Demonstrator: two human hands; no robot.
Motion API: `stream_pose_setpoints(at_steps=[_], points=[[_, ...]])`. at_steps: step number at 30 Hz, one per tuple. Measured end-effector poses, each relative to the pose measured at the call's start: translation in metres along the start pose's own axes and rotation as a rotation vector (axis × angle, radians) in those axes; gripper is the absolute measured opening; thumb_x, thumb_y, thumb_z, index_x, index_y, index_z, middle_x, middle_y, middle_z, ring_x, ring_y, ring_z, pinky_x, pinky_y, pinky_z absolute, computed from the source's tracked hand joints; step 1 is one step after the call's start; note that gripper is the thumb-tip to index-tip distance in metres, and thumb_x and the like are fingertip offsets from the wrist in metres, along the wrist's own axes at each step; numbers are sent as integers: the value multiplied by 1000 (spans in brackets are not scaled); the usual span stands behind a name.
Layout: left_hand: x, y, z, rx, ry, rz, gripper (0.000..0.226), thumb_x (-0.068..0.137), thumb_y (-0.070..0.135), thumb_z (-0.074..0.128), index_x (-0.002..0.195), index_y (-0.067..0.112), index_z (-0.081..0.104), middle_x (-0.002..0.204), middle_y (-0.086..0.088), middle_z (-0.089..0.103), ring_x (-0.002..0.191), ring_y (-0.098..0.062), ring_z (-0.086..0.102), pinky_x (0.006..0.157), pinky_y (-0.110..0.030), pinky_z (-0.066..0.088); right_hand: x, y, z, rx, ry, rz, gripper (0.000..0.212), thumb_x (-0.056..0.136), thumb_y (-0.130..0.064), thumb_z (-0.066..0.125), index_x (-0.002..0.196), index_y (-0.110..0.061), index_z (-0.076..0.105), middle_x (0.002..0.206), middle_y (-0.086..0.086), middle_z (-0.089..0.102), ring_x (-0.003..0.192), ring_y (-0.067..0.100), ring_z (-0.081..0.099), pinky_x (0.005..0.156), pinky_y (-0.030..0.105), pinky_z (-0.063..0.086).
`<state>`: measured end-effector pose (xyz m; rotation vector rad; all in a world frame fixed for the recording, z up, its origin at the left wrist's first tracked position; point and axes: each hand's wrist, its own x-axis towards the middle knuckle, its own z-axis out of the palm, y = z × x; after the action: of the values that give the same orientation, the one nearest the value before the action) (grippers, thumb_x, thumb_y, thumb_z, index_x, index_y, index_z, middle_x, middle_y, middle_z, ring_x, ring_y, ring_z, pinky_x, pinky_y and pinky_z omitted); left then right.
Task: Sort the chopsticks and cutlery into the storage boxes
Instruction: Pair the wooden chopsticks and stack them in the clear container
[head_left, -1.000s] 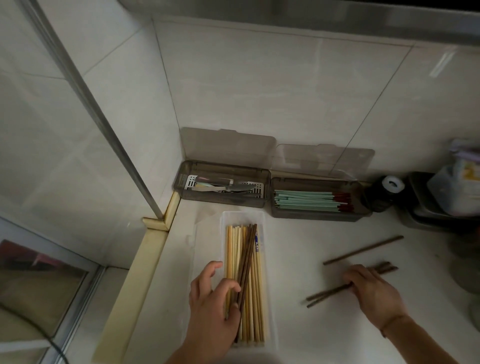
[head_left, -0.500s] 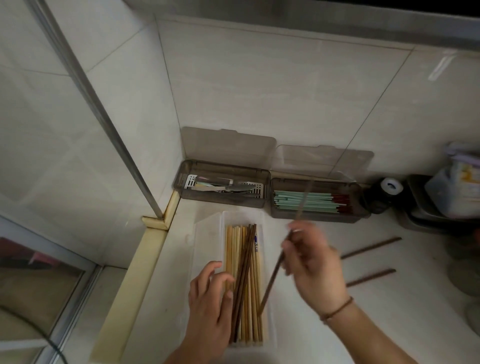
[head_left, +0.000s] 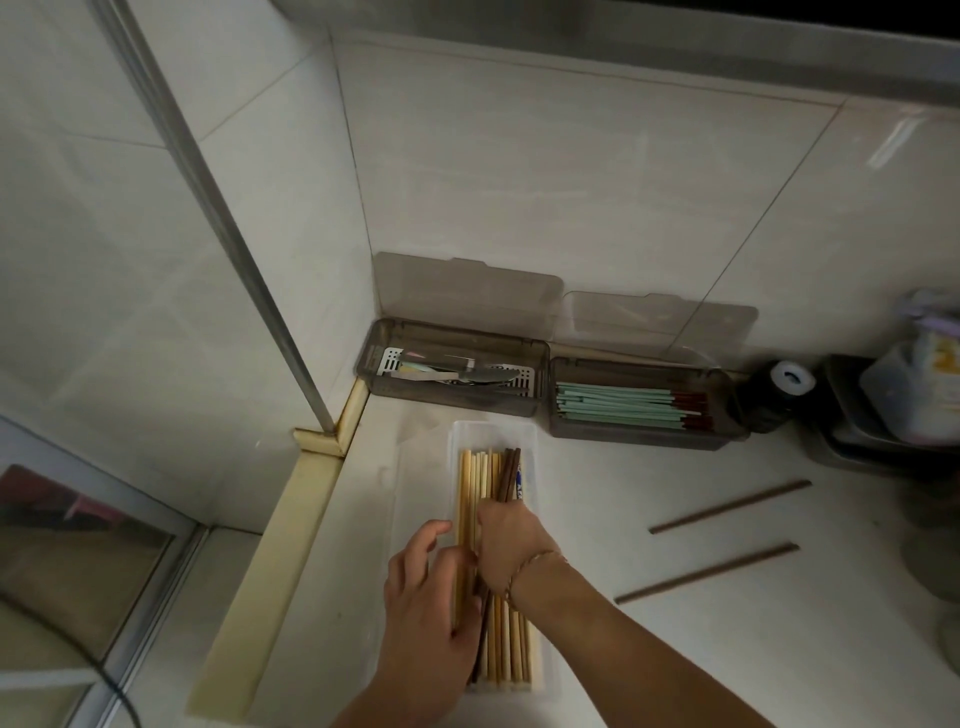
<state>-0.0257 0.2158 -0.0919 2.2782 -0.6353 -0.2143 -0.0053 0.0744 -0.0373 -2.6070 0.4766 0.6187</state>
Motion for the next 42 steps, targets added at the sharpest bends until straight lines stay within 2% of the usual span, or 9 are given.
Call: stream_pose_setpoints(at_steps=[7,12,14,16,19,24,27,31,42], points=[[-1,-1,-3,4,-18,19,42,79,19,66,99,48,43,137,37,9,125,0,18,101,-34,29,-44,98,-4,150,821,-231,12,84,-12,64,92,-21,67,87,-9,65,62,5,59,54,21,53],[-1,-3,0,-8,-8,29,27,84,30,62,99,47,46,138,34,11,126,-2,20,102,-37,29,-66,241,33,-172,646,96,36,64,1,77,96,-17,73,110,4,62,92,36,65,60,42,58],[-1,-5,1,-3,-5,21,17,83,41,51,99,46,48,138,34,11,126,-2,21,102,-38,30,-76,270,46,-242,698,18,19,81,-20,63,96,-13,74,111,1,60,96,34,61,67,43,57],[-1,-6,3,-8,13,32,17,82,46,45,98,45,49,138,36,11,125,-3,23,99,-37,30,-84,283,56,-237,764,-31,50,98,-42,36,91,-11,75,106,5,64,97,34,55,77,43,49],[-1,-5,3,-15,17,42,18,81,48,44,98,44,50,138,38,10,124,-2,23,98,-36,30,-91,267,51,-134,813,0,68,100,-50,22,83,-9,74,98,6,65,95,36,51,81,42,37],[0,-2,1,-25,5,26,23,85,54,35,99,44,50,137,39,10,129,-1,21,100,-34,28,-84,179,-4,314,1072,-131,48,99,-42,38,94,1,59,93,-4,55,78,9,53,76,10,43],[-2,-5,3,-38,25,36,22,90,52,33,101,43,50,139,35,15,128,4,20,100,-36,31,-80,117,-40,561,1161,-256,24,93,-22,47,98,1,51,95,-14,47,71,3,57,59,12,50],[-2,-5,2,-67,58,19,23,95,52,27,102,46,48,139,28,25,126,-3,29,96,-40,38,-57,58,-44,607,902,-262,22,90,-6,59,97,-26,57,80,-8,60,62,7,60,56,22,54],[1,1,2,33,18,20,44,73,19,75,96,44,48,143,18,24,122,-3,25,96,-35,36,1,-3,-5,-16,-25,51,33,87,-21,64,114,-6,52,114,11,59,104,23,60,86,30,52]])
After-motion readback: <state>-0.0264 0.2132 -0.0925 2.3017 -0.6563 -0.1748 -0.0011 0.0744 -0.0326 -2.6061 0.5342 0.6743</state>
